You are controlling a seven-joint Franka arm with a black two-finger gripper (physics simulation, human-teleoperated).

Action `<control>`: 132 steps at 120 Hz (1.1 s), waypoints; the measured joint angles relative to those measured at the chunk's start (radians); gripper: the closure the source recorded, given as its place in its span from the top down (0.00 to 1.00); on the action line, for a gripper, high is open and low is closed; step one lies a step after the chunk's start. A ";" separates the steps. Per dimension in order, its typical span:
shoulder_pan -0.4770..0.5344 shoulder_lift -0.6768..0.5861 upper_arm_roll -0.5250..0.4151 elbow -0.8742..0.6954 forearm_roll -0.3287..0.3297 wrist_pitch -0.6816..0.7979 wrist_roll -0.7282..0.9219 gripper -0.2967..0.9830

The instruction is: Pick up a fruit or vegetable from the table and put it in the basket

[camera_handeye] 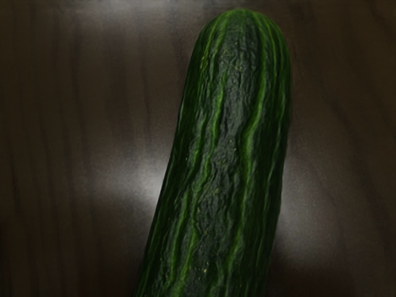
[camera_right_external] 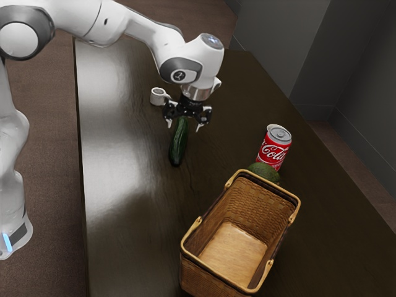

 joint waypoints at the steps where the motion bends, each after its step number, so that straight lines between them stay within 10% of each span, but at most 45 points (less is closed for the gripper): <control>1: 0.000 -0.001 0.000 0.000 0.000 0.001 0.001 0.77; 132: 0.003 -0.001 0.020 -0.093 -0.004 0.092 0.056 0.77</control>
